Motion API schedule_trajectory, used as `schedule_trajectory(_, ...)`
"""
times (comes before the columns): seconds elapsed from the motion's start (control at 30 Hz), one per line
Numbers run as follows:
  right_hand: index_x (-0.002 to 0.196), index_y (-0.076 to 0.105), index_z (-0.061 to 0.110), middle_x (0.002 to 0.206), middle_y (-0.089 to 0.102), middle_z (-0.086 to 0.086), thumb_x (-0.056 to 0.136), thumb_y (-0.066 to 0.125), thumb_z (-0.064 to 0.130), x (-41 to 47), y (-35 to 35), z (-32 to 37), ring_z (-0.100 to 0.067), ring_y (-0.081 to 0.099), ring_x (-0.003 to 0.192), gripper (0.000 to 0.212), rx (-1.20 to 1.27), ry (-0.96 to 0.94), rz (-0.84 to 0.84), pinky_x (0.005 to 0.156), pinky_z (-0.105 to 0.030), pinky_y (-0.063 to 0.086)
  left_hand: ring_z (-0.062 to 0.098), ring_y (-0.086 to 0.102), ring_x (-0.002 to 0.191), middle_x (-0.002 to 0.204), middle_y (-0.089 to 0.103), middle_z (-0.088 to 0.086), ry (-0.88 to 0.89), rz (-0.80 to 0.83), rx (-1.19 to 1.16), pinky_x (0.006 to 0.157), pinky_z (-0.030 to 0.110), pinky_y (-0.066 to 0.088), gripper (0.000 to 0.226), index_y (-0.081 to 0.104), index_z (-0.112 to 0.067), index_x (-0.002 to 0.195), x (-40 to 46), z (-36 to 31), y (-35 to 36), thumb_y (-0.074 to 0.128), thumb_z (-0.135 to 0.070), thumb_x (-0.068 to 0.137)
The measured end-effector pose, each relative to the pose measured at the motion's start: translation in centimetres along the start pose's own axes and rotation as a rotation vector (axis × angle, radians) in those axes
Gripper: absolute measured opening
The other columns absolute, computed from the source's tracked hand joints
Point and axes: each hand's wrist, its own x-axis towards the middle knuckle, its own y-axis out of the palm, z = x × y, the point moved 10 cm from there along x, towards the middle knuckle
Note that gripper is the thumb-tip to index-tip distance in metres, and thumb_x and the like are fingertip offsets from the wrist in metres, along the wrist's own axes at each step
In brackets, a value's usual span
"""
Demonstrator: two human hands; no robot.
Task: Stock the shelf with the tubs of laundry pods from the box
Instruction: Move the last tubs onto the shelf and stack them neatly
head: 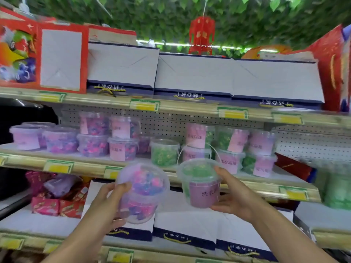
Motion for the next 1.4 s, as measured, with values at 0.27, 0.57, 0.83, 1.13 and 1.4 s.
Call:
schedule_trajectory(0.27,0.116,0.051,0.032,0.122,0.055,-0.012,0.082,0.058,0.057,3.0,5.1,0.4,-0.032,0.065,0.096,0.043,-0.022,-0.006,0.163,0.068,-0.036,0.056,0.030,0.065,0.089,0.110,0.057,0.012,0.056,-0.123,-0.066,0.080,0.040,0.051,0.014,0.054,-0.036,0.095,-1.0,-2.7,-2.8,0.057,-0.046,0.086)
schedule_trajectory(0.57,0.120,0.052,0.022,0.120,0.057,-0.018,0.081,0.057,0.057,4.3,9.6,1.8,-0.031,0.066,0.089,0.052,-0.067,-0.029,0.228,0.068,-0.036,0.057,0.033,0.064,0.096,0.116,0.059,0.015,0.143,-0.094,-0.131,0.087,0.043,0.052,0.017,0.053,-0.037,0.100,0.7,-7.5,-4.2,0.055,-0.046,0.087)
schedule_trajectory(0.83,0.119,0.052,0.021,0.123,0.056,-0.016,0.081,0.056,0.058,5.1,12.7,2.7,-0.030,0.068,0.089,0.054,-0.087,-0.034,0.174,0.071,-0.036,0.058,0.036,0.061,0.101,0.111,0.059,0.025,0.006,0.052,-0.462,0.074,0.041,0.052,0.040,0.056,-0.026,0.113,4.3,-8.4,-5.9,0.055,-0.052,0.083)
schedule_trajectory(1.13,0.117,0.052,0.022,0.120,0.056,-0.020,0.078,0.061,0.058,5.7,16.2,3.2,-0.031,0.067,0.090,0.054,-0.059,-0.025,0.064,0.068,-0.036,0.058,0.034,0.061,0.092,0.106,0.059,0.021,-0.012,0.100,-0.486,0.061,0.036,0.054,0.043,0.051,-0.021,0.116,8.0,-9.5,-8.7,0.056,-0.048,0.083)
schedule_trajectory(1.4,0.108,0.057,0.024,0.103,0.061,-0.019,0.077,0.061,0.058,4.9,16.9,4.2,-0.032,0.068,0.088,0.046,-0.099,-0.040,0.027,0.078,-0.042,0.058,0.029,0.057,0.086,0.088,0.056,0.010,0.018,0.106,-0.510,0.067,0.038,0.048,0.025,0.052,-0.022,0.090,9.8,-10.5,-8.7,0.056,-0.046,0.084)
